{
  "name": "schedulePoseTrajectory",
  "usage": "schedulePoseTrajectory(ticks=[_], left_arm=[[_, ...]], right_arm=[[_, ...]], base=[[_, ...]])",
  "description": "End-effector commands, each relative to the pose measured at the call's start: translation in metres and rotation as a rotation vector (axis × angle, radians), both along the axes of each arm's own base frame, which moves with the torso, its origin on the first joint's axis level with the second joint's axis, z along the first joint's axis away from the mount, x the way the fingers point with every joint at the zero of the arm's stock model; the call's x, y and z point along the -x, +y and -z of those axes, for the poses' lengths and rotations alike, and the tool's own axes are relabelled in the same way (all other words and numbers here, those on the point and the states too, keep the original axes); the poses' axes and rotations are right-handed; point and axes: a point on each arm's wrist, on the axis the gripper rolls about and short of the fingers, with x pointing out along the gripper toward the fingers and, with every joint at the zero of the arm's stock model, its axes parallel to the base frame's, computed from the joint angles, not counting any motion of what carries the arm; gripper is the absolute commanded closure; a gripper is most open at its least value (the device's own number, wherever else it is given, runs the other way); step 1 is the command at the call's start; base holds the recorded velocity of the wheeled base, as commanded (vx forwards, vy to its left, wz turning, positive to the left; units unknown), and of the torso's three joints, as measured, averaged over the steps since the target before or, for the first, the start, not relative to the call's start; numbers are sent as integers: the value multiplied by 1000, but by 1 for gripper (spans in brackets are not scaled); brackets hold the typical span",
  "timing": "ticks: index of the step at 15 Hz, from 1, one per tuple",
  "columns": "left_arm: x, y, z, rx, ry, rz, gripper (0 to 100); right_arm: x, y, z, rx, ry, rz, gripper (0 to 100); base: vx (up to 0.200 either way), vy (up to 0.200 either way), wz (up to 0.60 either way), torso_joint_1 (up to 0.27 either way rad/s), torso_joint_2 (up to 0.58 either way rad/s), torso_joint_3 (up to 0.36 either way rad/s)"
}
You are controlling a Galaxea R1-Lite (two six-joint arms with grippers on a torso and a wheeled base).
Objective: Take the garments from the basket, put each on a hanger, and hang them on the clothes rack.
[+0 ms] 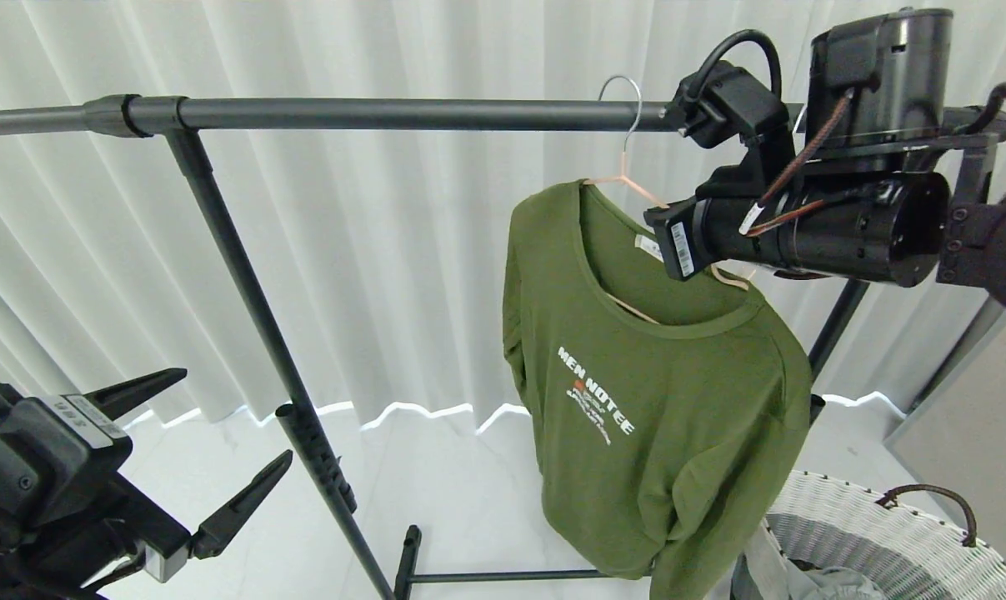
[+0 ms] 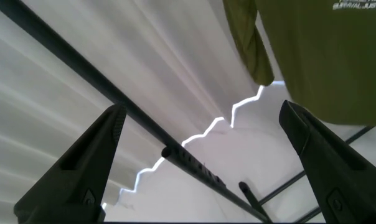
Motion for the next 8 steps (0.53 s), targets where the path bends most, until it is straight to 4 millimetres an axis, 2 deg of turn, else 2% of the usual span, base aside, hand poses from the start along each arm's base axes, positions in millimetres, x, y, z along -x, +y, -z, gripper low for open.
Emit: schedulePoseTrajectory(ticks=[1,4,8], left_arm=[[-1,-1,1,-2,4,9,0],[0,-2,1,-2,4,10,0],[0,-1,1,-2,4,9,0]], right_arm=[[-9,7,8,12,17,5,100],[-15,11,13,21,26,10,100],[-13,15,13,10,17,-5,100]], base=[[0,0,0,0,0,0],[0,0,0,0,0,0],[0,0,0,0,0,0]])
